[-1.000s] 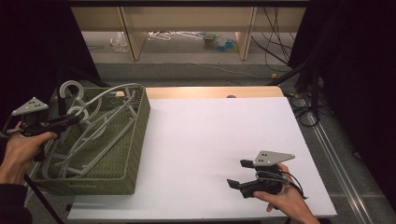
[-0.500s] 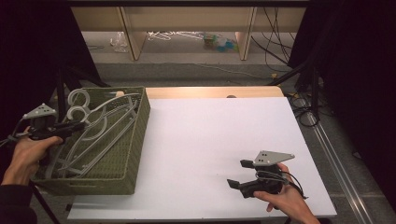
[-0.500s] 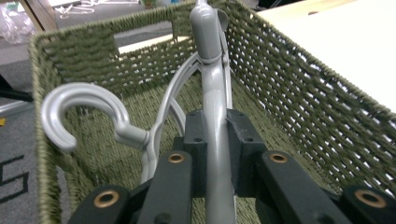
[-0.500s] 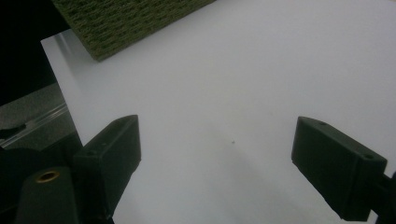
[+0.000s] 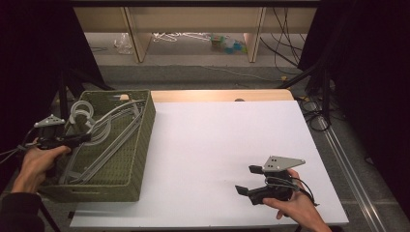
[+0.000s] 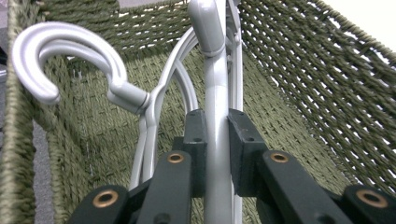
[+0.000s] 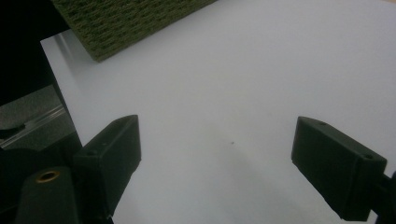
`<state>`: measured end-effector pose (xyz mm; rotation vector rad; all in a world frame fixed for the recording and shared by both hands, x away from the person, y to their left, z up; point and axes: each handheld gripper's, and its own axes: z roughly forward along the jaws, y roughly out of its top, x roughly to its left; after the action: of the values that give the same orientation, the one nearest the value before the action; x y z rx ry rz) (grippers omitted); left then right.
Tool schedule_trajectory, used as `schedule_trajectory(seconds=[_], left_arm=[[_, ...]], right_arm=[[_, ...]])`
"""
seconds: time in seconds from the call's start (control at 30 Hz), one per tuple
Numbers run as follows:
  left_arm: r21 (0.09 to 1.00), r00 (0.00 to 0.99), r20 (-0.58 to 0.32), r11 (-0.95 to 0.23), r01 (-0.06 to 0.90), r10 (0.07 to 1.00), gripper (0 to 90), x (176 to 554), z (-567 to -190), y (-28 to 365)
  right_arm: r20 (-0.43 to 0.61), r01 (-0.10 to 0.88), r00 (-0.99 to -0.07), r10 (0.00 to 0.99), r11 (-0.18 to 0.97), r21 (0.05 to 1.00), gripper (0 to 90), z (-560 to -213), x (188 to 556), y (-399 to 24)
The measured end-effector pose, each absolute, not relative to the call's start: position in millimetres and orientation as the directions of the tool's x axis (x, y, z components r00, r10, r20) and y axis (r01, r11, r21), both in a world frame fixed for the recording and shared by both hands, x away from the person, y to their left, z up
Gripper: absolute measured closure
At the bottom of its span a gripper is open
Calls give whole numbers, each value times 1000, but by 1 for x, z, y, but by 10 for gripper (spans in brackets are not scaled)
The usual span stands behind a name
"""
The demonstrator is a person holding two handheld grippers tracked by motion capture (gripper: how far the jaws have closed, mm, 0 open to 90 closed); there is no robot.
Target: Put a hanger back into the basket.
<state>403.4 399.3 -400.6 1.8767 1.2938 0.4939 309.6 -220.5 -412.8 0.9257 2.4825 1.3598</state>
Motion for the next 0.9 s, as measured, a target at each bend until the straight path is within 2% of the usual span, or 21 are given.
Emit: schedule_trajectory(seconds=[0.3,0.47,0.5,0.53,0.57,0.77,0.8,0.9], left_arm=[[770,362,-109,-152,620,926,757,406,-405,401],[736,367,-47,-217,642,929,739,407,-404,405],[757,331,-79,-160,634,940,733,408,-407,402],[742,342,-66,-183,645,937,727,408,-406,404],[755,319,-86,-147,639,944,724,409,-408,402],[727,325,-44,-193,659,945,713,409,-408,408],[749,295,-76,-141,647,952,711,409,-411,404],[750,283,-71,-136,647,956,705,409,-412,405]], right_arm=[[146,440,-796,588,394,807,168,-413,309,-221],[148,442,-795,589,395,806,168,-413,309,-221],[148,442,-794,589,394,806,168,-413,309,-221],[148,442,-795,588,395,805,168,-413,309,-221],[147,441,-796,587,396,806,168,-413,309,-221],[151,446,-792,592,391,805,168,-413,309,-221],[149,444,-794,590,394,805,168,-413,309,-221],[147,441,-796,587,396,805,168,-413,309,-221]])
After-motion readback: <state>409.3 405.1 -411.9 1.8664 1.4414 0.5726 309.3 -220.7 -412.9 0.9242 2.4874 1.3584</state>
